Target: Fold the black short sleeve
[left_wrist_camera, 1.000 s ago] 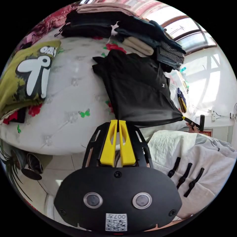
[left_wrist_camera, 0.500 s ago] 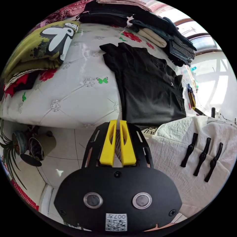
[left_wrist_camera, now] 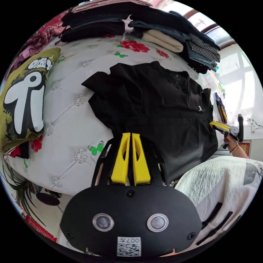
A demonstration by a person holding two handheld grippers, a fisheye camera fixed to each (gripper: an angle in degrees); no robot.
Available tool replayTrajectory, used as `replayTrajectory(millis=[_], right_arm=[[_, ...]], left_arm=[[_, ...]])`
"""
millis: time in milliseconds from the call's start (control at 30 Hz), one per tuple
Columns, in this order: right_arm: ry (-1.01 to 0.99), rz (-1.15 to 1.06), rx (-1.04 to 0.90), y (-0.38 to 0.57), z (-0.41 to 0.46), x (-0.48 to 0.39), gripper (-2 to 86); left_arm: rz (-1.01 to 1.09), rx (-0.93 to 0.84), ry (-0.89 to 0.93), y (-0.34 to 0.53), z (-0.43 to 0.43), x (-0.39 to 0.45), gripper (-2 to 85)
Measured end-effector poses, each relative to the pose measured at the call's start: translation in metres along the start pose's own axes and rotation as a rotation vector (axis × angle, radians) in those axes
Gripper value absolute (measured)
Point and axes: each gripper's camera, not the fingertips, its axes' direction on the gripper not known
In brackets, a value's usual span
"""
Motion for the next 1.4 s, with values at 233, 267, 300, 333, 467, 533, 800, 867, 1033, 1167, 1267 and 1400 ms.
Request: replayTrajectory(millis=[233,267,300,333,467,533,800,867,1033,1167,1267,1400], right_arm=[[-0.175,0.116,0.134,-0.003,-0.032,0.020,-0.1],[-0.202,0.142,0.160,-0.003,-0.036,0.024,-0.1],[-0.215,0.165,0.174,-0.005,-0.037,0.027,-0.1],[-0.224,0.173,0.172,-0.006,-0.035,0.028,-0.1],[-0.221,0.268,0.075,-0.026,-0.010,0.030,0.2],[-0.198,0.269,0.083,-0.035,-0.013,0.027,0.7],[-0.187,-0.076,0.232,-0.140,-0.057,-0.057,5.2],[-0.221,-0.225,0.228,-0.180,-0.057,-0.097,5.9],[-0.299,-0.604,0.146,-0.276,-0.039,-0.222,7.6],[-0.257,-0.778,0.012,-0.332,0.003,-0.309,8.1],[-0.248,-0.814,-0.096,-0.360,0.035,-0.342,7.0],[-0.322,-0.885,-0.214,-0.374,0.053,-0.361,2.2]], left_arm=[[-0.079,0.060,0.087,0.010,-0.029,-0.018,-0.9],[-0.103,0.079,0.099,0.014,-0.035,-0.024,-0.9],[-0.122,0.086,0.116,0.016,-0.038,-0.028,-0.9],[-0.131,0.084,0.123,0.017,-0.038,-0.030,-0.8],[-0.204,0.048,0.139,0.013,-0.026,-0.041,-0.1],[-0.240,0.065,0.140,0.011,-0.030,-0.047,1.4],[-0.351,0.219,0.257,0.006,-0.049,-0.087,8.2],[-0.334,0.228,0.256,-0.004,-0.045,-0.086,8.5],[-0.301,0.202,0.184,-0.028,-0.030,-0.081,6.4],[-0.318,0.218,0.157,-0.024,-0.032,-0.088,-0.5],[-0.341,0.267,0.234,-0.008,-0.040,-0.102,-0.9],[-0.393,0.329,0.326,0.019,-0.051,-0.120,-0.9]])
